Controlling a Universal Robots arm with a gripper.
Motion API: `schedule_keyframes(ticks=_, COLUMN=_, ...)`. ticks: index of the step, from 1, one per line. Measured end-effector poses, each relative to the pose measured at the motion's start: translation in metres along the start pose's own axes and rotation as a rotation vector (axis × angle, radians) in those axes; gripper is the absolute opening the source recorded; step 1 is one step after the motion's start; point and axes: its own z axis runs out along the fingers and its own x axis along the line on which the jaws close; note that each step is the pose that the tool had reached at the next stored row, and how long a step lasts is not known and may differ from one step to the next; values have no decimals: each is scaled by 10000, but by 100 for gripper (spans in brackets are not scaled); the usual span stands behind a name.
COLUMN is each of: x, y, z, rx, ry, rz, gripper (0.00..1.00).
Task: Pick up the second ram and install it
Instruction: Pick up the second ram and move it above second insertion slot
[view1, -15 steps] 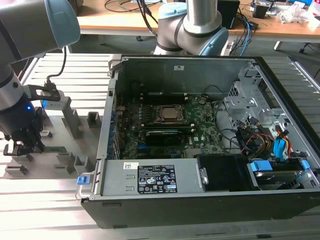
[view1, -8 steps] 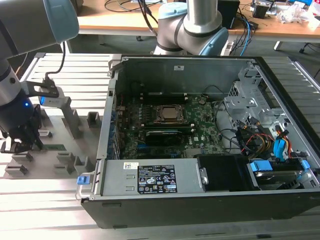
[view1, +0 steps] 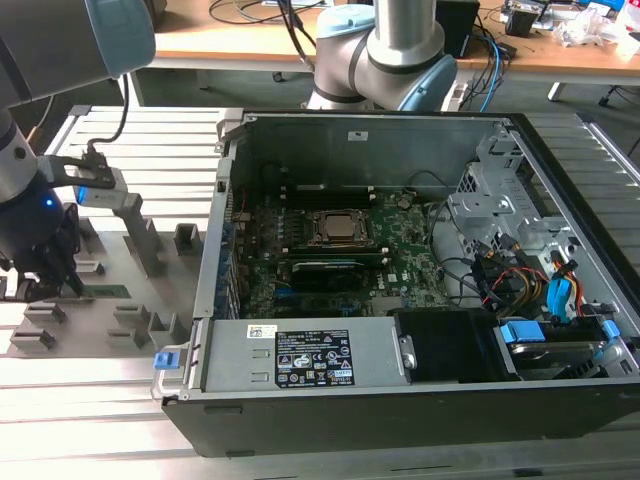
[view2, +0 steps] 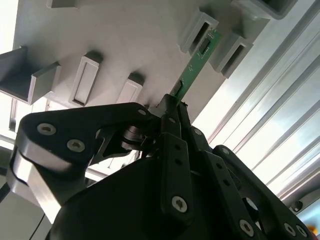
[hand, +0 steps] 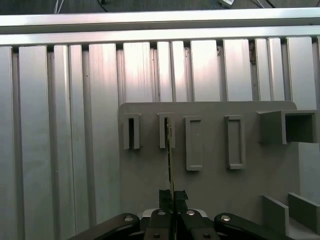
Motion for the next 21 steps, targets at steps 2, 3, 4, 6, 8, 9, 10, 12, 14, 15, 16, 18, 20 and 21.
schedule_keyframes(ticks=2, x=-1, y=2, z=-31, rx=0, ry=0, rz=0, gripper=14)
schedule_keyframes(ticks=3, x=-1, y=2, z=-41, rx=0, ry=0, rz=0, gripper=14)
schedule_keyframes(ticks=4, x=-2, y=3, z=-54, rx=0, ry=0, rz=0, gripper=14)
schedule_keyframes(ticks=6, x=-2, y=4, z=-80, rx=-1, ry=0, rz=0, gripper=14)
schedule_keyframes(ticks=8, x=-4, y=6, z=-128, rx=0, ry=1, rz=1, gripper=14)
schedule_keyframes(ticks=9, x=-5, y=8, z=-163, rx=0, ry=0, rz=0, gripper=14)
schedule_keyframes(ticks=10, x=-6, y=9, z=-199, rx=-1, ry=0, rz=1, gripper=14)
schedule_keyframes(ticks=12, x=-7, y=11, z=-248, rx=-1, ry=0, rz=1, gripper=14)
schedule_keyframes(ticks=14, x=-9, y=14, z=-298, rx=0, ry=0, rz=1, gripper=14)
schedule_keyframes(ticks=15, x=-9, y=15, z=-319, rx=0, ry=0, rz=0, gripper=14)
schedule_keyframes(ticks=16, x=-10, y=16, z=-349, rx=0, ry=1, rz=0, gripper=14)
schedule_keyframes(ticks=18, x=-10, y=17, z=-371, rx=-1, ry=1, rz=1, gripper=14)
schedule_keyframes(ticks=20, x=-12, y=18, z=-409, rx=0, ry=0, rz=0, gripper=14)
schedule_keyframes(ticks=21, x=-12, y=19, z=-420, rx=0, ry=0, rz=0, gripper=14)
